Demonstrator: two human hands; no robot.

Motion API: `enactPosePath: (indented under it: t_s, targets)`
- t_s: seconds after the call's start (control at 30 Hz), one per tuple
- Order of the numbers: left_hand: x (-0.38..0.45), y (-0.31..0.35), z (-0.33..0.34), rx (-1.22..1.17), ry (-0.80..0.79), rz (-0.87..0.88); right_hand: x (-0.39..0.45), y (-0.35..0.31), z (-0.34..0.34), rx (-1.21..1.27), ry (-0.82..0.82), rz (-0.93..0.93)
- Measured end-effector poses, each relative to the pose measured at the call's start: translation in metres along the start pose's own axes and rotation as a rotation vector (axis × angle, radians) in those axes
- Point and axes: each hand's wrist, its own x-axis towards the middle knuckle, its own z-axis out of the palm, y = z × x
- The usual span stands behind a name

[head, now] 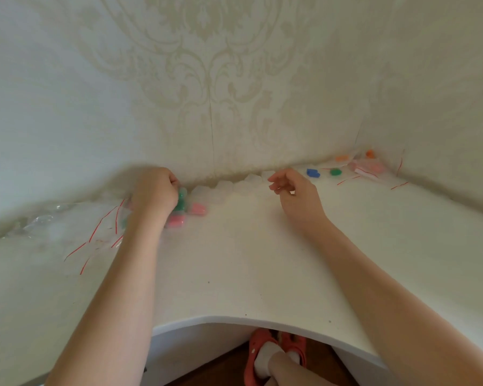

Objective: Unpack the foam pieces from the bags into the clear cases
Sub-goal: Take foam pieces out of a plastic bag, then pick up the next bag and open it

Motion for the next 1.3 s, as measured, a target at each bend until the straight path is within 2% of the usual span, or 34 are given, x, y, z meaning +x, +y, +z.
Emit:
enactPosePath:
  t_s: [0.1,0.23,0.3,0.47,0.63,0.73,0.83,0.9,1.0,1.13,1.23,1.3]
  targets:
    - [0.0,0.0,0.0,0.152,0.107,0.023,0.001,0.005,0.0,-0.034,-0.016,0.012]
    - [-0.005,0.01,0.002,0.137,0.261,0.093,0.002,0.008,0.0,-0.077,-0.031,-0.001]
    - [-0.015,0.024,0.008,0.163,0.288,0.177,0.002,0.008,-0.001,-0.103,-0.019,0.005]
    - [-0.045,0.079,0.044,0.195,0.114,0.544,0.01,0.015,-0.02,-0.201,0.156,0.12]
    - [-0.062,0.158,0.083,0.125,-0.033,0.773,0.036,0.04,-0.07,-0.769,0.217,0.17]
    - [-0.071,0.19,0.112,0.071,-0.132,0.859,0.054,0.063,-0.11,-0.885,0.243,0.275]
    - [-0.074,0.21,0.137,0.053,-0.206,0.863,0.064,0.092,-0.137,-0.873,0.105,0.388]
    - [-0.076,0.217,0.15,0.014,-0.244,0.828,0.067,0.106,-0.141,-0.924,0.028,0.387]
    - [-0.078,0.214,0.164,-0.011,-0.281,0.79,0.072,0.116,-0.139,-0.908,0.156,0.301]
    - [-0.074,0.211,0.163,-0.093,-0.272,0.743,0.07,0.116,-0.142,-0.894,0.207,0.201]
    - [-0.075,0.211,0.155,-0.302,-0.288,0.656,0.064,0.108,-0.143,-0.786,0.405,0.06]
    - [-0.081,0.211,0.145,-0.533,-0.325,0.51,0.059,0.095,-0.142,-0.549,0.538,0.018]
